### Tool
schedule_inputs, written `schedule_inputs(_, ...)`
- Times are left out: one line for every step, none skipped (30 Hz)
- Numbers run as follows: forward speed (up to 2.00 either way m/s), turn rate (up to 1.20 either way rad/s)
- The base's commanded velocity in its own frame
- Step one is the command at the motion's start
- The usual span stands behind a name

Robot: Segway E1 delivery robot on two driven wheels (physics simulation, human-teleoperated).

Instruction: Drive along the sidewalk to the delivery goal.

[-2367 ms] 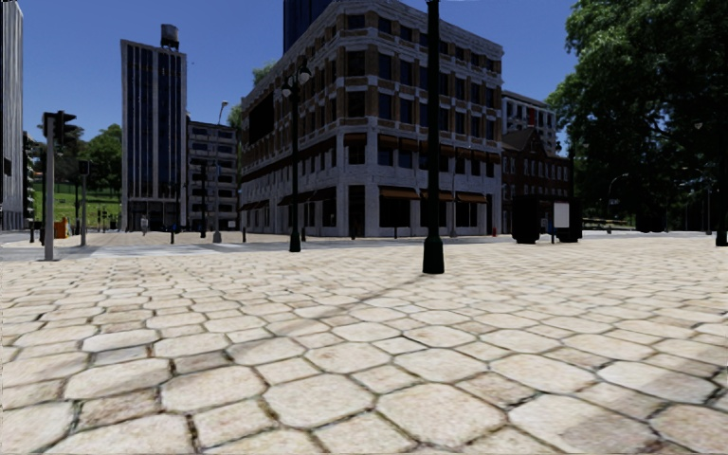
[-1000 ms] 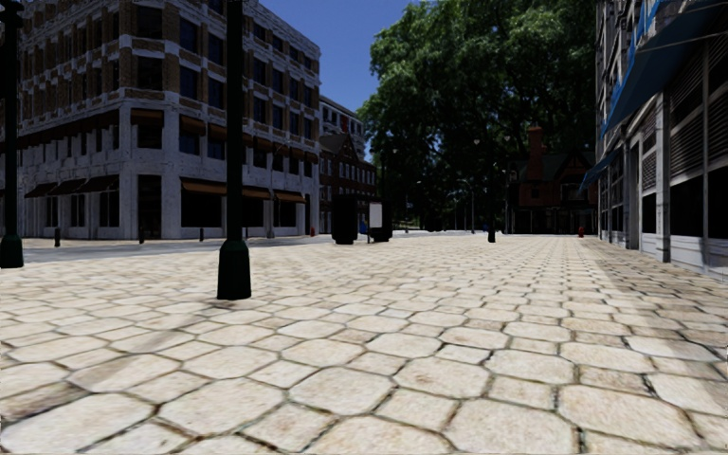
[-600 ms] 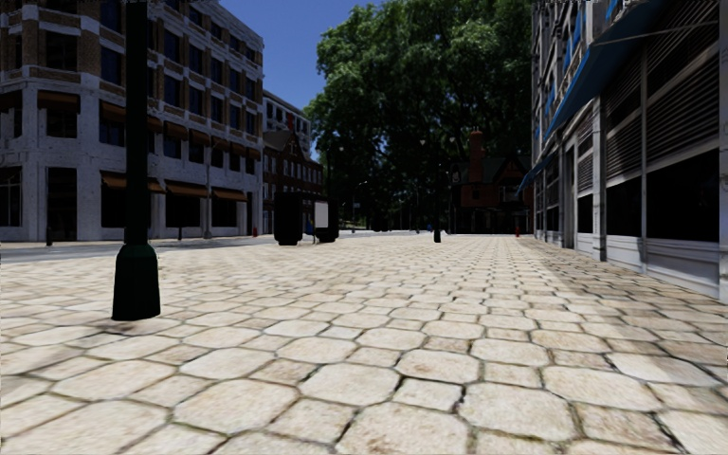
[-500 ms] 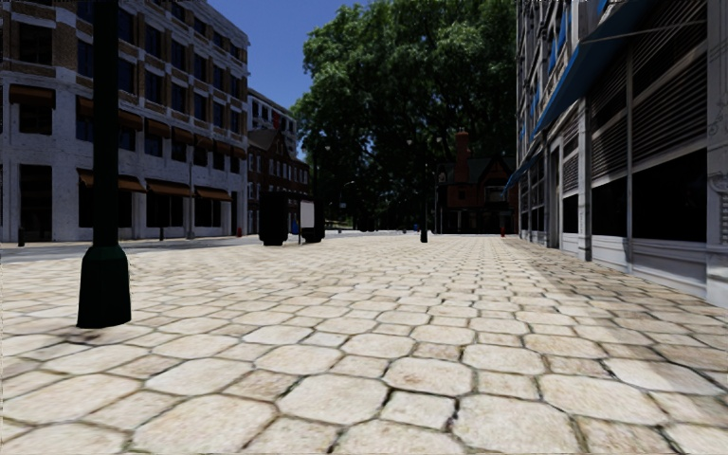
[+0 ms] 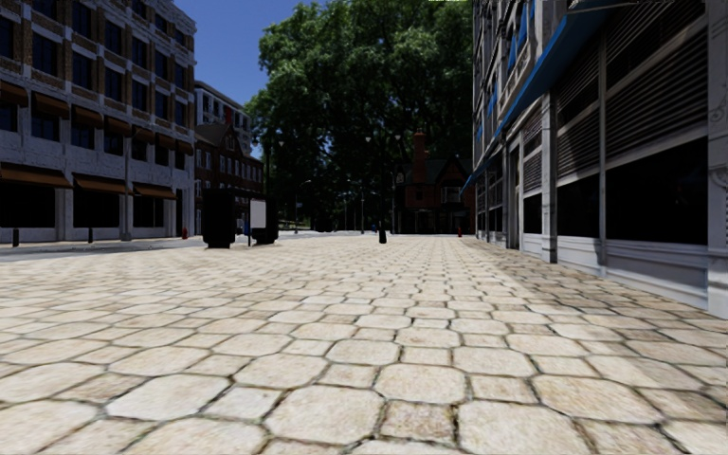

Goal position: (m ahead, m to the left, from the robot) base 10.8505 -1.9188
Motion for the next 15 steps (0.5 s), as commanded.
schedule_inputs(2.0, 0.0)
schedule_inputs(2.0, 0.0)
schedule_inputs(2.0, 0.0)
schedule_inputs(2.0, 0.0)
schedule_inputs(2.0, 0.0)
schedule_inputs(2.0, 0.0)
schedule_inputs(2.0, 0.0)
schedule_inputs(2.0, 0.0)
schedule_inputs(2.0, 0.0)
schedule_inputs(2.0, 0.0)
schedule_inputs(2.0, 0.0)
schedule_inputs(2.0, 0.0)
schedule_inputs(2.0, 0.0)
schedule_inputs(2.0, 0.0)
schedule_inputs(2.0, 0.0)
